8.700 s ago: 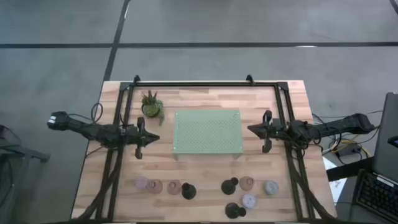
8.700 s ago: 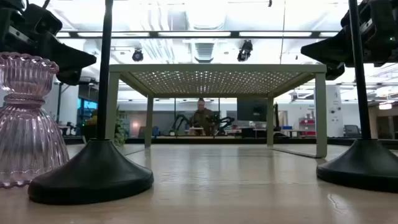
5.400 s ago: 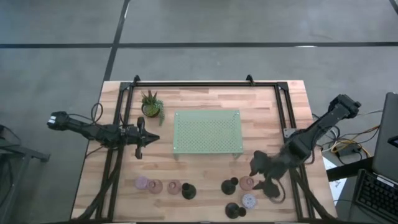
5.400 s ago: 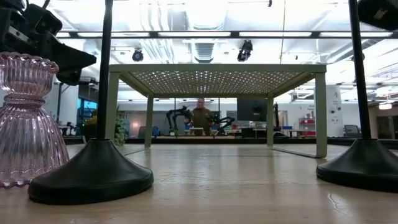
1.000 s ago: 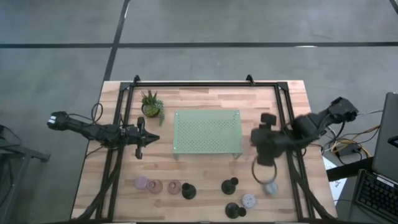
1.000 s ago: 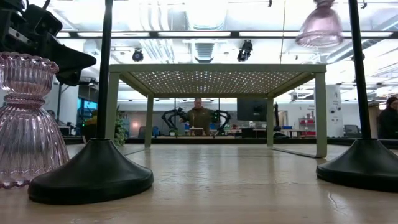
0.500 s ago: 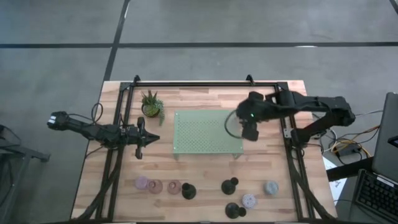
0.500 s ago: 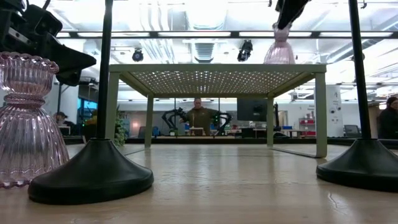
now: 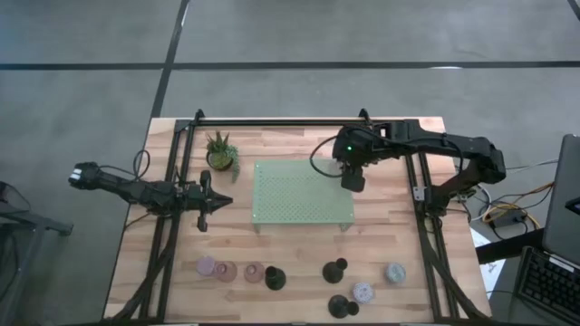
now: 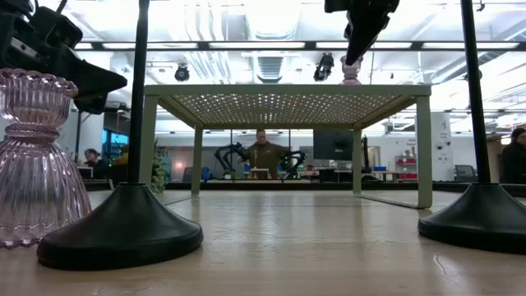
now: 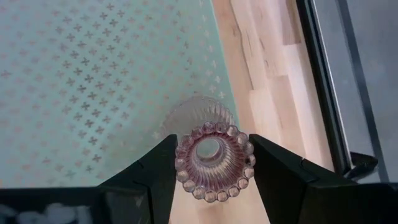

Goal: Pick & Place candle stick holders
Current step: Put the right glass candle holder on the shelf

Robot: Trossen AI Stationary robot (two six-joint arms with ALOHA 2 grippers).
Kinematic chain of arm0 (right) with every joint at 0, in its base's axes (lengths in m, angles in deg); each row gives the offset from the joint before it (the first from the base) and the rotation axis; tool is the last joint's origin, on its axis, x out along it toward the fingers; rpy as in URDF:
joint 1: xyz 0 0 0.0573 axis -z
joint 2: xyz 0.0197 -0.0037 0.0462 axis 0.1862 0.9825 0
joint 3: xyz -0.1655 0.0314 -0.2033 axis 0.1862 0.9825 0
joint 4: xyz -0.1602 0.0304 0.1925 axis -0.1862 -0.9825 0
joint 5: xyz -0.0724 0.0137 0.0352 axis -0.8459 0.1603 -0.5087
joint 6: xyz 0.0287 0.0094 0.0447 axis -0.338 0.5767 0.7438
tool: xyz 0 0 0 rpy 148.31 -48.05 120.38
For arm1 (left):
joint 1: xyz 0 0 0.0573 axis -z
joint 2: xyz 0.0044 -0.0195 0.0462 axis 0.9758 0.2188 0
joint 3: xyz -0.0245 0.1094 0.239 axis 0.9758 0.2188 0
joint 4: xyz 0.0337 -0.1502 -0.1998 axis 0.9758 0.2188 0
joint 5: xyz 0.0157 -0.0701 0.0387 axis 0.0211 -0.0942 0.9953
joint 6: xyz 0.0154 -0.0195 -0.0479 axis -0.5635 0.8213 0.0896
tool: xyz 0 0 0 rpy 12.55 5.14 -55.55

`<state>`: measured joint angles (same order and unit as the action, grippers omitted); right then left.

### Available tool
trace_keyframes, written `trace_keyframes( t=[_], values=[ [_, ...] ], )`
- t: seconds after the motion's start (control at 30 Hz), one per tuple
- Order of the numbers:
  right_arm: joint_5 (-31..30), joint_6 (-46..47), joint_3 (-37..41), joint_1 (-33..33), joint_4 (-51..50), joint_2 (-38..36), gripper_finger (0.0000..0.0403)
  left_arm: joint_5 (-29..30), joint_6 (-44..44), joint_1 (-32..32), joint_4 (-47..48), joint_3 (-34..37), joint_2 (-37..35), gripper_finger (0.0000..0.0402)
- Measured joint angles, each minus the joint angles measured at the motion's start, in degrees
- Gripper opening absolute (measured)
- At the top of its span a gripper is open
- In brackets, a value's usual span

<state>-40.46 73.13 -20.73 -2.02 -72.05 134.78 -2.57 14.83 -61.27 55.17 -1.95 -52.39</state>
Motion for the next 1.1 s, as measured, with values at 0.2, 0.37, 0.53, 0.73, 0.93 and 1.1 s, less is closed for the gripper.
trace_keyframes(
  t=[0.2,0.37,0.53,0.73,0.93,1.1],
  values=[
    [0.0,-1.5,0.0,2.1,0.4,1.6,0.0178,0.0,0.0,0.0,0.0,0.0,0.0,0.003],
    [0.4,-2.7,0.0,2.6,1.7,1.8,0.0178,0.0,0.0,0.0,0.0,0.0,0.0,0.003],
    [2.3,-2.7,0.0,2.7,3.0,1.8,0.0178,0.0,0.0,0.0,0.0,0.0,0.0,0.003],
    [3.2,-2.8,0.0,2.9,3.2,1.8,0.0178,0.0,0.0,0.0,0.0,0.0,0.0,0.003],
    [3.2,-3.3,0.0,2.9,3.3,1.8,0.0178,0.0,0.0,0.0,0.0,0.0,0.0,0.003],
    [3.2,-4.4,0.0,2.9,3.4,1.8,0.0178,0.0,0.0,0.0,0.0,0.0,0.0,0.003]
  ],
)
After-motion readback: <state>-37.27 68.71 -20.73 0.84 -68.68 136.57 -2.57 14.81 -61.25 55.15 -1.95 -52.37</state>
